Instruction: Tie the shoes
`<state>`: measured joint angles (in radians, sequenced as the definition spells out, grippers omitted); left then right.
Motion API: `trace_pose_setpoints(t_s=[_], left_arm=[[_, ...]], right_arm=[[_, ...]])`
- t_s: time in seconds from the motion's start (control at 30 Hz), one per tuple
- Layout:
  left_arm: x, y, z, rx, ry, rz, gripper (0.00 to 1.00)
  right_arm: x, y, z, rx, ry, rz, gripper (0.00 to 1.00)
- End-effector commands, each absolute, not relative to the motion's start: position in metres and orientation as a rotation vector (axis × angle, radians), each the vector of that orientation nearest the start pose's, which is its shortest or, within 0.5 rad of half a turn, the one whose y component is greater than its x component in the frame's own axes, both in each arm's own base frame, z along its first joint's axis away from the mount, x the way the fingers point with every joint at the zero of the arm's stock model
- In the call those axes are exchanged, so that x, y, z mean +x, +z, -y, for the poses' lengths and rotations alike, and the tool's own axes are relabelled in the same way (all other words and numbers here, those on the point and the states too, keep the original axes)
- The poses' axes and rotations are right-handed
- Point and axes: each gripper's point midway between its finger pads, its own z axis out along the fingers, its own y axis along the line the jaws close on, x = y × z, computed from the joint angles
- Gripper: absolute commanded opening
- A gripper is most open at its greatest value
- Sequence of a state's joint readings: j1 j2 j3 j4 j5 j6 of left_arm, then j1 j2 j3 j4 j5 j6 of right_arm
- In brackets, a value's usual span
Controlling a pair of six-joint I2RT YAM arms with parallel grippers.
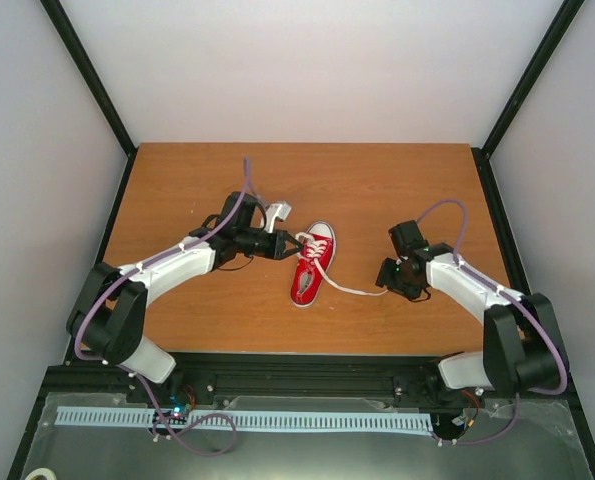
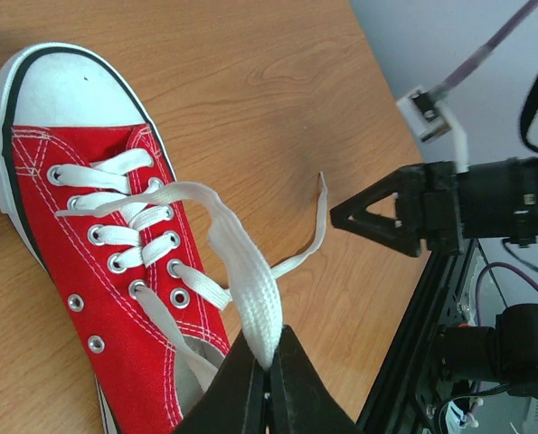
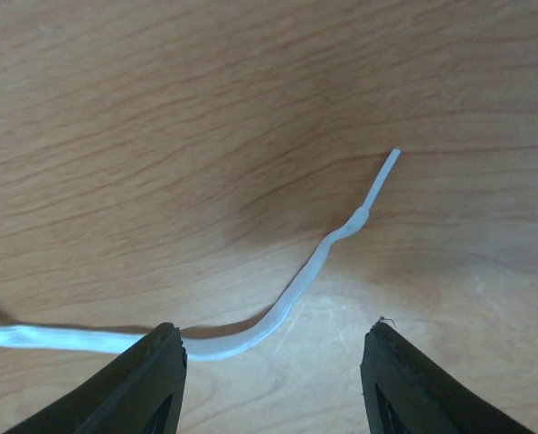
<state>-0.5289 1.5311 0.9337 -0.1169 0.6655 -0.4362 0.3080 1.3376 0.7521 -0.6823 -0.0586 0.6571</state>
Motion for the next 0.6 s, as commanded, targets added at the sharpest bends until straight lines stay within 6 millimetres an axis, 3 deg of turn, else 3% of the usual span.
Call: trace_pose_setpoints(t_s=[0.0, 0.27, 0.3, 0.4, 0.47, 0.57], left_arm=[[0.297, 0.164, 0.296, 0.504, -1.219, -2.323, 0.01], [0.295, 0.164, 0.295, 0.492, -1.230, -2.319, 0.01], [0.294, 0.163, 0.296, 0.498, -1.234, -2.322, 0.02], [0.291, 0.159, 0.298, 0.522, -1.256, -2.333, 0.02], [0.289, 0.159, 0.300, 0.544, -1.274, -2.333, 0.03], [0.287, 0.156, 0.302, 0.572, -1.288, -2.342, 0.03]], right_arm=[[0.264, 0.034, -0.094, 0.473, 0.273, -2.833, 0.51], [0.261, 0.005, -0.094, 0.440, 0.232, -2.891, 0.40], [0.261, 0.002, -0.095, 0.431, 0.233, -2.897, 0.35], [0.266, 0.000, -0.102, 0.389, 0.277, -2.901, 0.05], [0.275, 0.014, -0.108, 0.369, 0.317, -2.866, 0.03], [0.295, 0.062, -0.115, 0.335, 0.393, -2.743, 0.03]])
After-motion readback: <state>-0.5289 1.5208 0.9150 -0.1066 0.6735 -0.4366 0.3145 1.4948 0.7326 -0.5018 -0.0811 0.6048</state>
